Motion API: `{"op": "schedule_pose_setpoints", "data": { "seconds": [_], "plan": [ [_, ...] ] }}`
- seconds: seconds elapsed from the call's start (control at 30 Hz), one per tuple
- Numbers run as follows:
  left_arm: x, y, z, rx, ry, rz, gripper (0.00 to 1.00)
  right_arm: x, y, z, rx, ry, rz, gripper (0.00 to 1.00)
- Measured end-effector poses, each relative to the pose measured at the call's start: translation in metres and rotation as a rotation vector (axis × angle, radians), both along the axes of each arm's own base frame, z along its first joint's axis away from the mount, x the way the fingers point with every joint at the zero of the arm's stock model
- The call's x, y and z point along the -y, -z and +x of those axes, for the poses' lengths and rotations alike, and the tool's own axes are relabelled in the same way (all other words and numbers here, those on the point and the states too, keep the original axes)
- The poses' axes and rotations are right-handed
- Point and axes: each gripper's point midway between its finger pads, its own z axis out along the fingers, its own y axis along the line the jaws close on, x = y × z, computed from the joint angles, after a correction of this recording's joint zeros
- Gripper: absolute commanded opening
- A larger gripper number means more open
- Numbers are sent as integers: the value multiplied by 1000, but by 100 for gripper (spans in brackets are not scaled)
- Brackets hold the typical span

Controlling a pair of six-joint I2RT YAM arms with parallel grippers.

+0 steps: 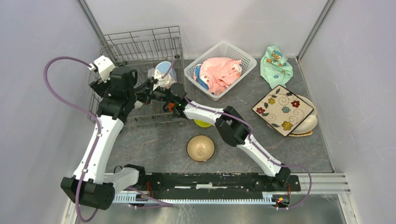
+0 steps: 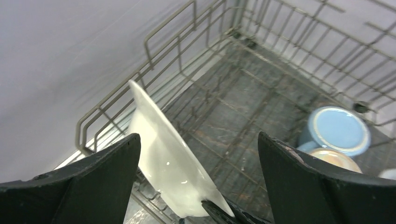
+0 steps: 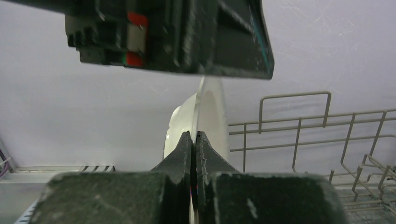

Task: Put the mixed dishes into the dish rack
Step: Insert the plate into the dish rack.

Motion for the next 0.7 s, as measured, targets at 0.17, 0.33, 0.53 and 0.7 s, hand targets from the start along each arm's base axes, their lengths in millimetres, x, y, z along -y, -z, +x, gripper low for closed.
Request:
{"op": "schedule_pose_setpoints", "data": {
  "seconds": [0.17, 0.33, 0.53, 0.7],
  "plan": [
    [-17, 24, -4, -69, -148, -26, 100, -2, 6, 2, -18, 7, -22, 0],
    [-40, 25, -16, -60, -256, -70, 100, -2, 9, 5, -33, 16, -30, 4],
    [-49, 7, -20, 26, -301, -124, 100, -4, 14, 13, -66, 50, -48, 12],
    [-50, 1, -21, 65, -309, -142, 98, -3, 15, 18, -81, 75, -41, 1]
  ]
}}
